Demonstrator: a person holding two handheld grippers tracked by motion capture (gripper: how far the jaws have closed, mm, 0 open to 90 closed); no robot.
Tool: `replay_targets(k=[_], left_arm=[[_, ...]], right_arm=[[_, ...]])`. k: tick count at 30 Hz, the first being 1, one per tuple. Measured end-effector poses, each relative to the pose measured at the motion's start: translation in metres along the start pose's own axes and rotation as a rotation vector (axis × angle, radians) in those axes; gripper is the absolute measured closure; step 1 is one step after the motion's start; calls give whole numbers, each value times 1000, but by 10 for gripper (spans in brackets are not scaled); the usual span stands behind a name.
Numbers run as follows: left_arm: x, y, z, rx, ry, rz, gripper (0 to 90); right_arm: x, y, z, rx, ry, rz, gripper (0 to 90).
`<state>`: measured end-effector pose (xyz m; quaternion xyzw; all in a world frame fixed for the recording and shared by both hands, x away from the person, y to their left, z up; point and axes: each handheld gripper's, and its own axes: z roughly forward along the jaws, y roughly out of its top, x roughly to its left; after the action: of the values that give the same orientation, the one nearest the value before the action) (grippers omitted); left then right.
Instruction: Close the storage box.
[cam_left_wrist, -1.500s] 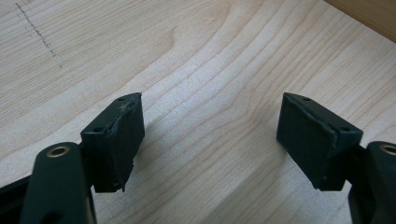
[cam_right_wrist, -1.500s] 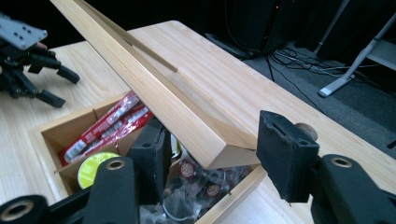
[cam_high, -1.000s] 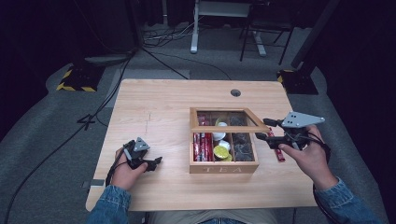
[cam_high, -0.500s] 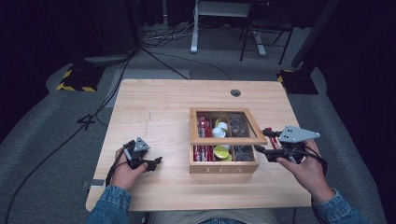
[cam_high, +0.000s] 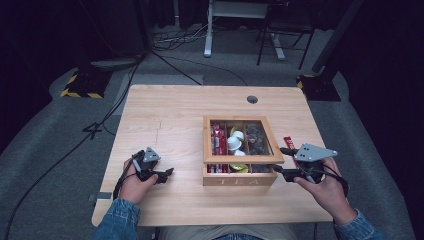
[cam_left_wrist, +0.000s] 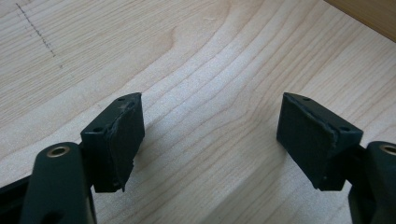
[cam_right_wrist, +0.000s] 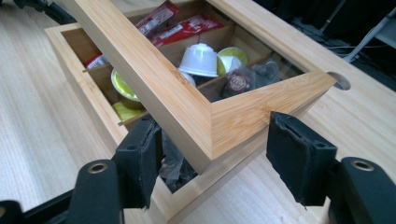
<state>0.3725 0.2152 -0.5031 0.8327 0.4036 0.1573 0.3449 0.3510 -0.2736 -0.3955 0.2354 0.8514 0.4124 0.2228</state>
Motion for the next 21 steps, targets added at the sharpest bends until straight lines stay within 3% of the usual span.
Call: replay_targets(k=[21], left_arm=[[0,0,0,0,-1,0,236]], right_arm=[[7,-15,9,94,39,4,351]])
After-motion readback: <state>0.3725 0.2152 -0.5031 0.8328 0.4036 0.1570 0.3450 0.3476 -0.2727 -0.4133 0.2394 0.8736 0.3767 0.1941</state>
